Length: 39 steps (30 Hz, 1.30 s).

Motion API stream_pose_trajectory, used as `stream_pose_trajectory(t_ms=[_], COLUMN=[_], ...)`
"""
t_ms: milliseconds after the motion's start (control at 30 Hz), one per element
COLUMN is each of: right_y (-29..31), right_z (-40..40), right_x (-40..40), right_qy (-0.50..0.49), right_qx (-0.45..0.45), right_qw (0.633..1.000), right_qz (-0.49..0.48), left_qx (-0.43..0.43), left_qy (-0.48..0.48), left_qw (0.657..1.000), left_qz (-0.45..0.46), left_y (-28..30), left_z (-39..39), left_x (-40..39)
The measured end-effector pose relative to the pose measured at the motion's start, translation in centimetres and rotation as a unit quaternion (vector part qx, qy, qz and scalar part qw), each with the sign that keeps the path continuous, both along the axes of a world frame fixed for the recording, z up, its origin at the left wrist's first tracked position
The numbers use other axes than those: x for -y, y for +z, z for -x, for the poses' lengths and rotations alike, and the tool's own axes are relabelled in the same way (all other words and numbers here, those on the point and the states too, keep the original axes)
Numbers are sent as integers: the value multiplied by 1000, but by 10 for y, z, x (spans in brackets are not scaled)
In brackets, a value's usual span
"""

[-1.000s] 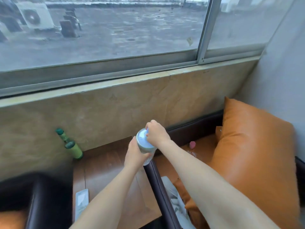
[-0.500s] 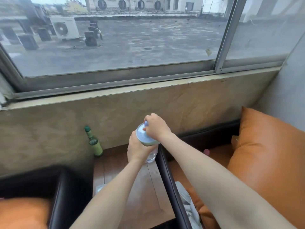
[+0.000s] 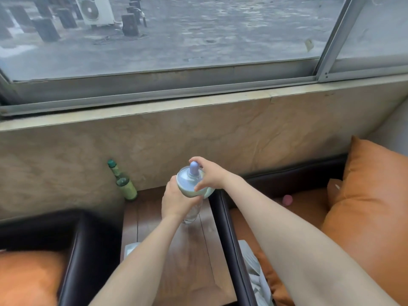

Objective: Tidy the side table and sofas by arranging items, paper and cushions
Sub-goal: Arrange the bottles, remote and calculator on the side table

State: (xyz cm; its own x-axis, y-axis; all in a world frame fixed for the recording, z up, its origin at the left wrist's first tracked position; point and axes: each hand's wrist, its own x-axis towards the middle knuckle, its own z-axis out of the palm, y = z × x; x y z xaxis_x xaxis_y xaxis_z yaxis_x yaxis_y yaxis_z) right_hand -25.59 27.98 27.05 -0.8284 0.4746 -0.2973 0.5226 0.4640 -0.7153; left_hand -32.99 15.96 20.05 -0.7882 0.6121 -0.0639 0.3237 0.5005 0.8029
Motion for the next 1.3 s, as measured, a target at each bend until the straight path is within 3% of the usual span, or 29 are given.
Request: stream_pose_trajectory(t_ms=[167,533,800,1033,1167,1300], right_y=[-31,-81,-84,-87,-84,-89], right_z=[13,26,52,50,46,36], right_x=[-20,-71,-86,-79,-65,-52], right_qy=[21,-67,-32,-51,-51,-68], right_qx=[22,-46,-32,-42,-33,26], right_qw=[999,994,993,995,989,979], right_qz=[-27,-75,-107,-81,-135,-192], left_qx=[20,15,53,74,71,-2], left_qy=[3,-48,-7,9,-16,-51], left_qw=[1000,999,997,995,997,993], left_qz=[-4,-4,-49,-62,-24,105], left_y=[-25,-46,-50,-54,-52,-48], left_z=[19,49,64,61,61,50], left_x=[-19,-87,-102,-103,-103,-85])
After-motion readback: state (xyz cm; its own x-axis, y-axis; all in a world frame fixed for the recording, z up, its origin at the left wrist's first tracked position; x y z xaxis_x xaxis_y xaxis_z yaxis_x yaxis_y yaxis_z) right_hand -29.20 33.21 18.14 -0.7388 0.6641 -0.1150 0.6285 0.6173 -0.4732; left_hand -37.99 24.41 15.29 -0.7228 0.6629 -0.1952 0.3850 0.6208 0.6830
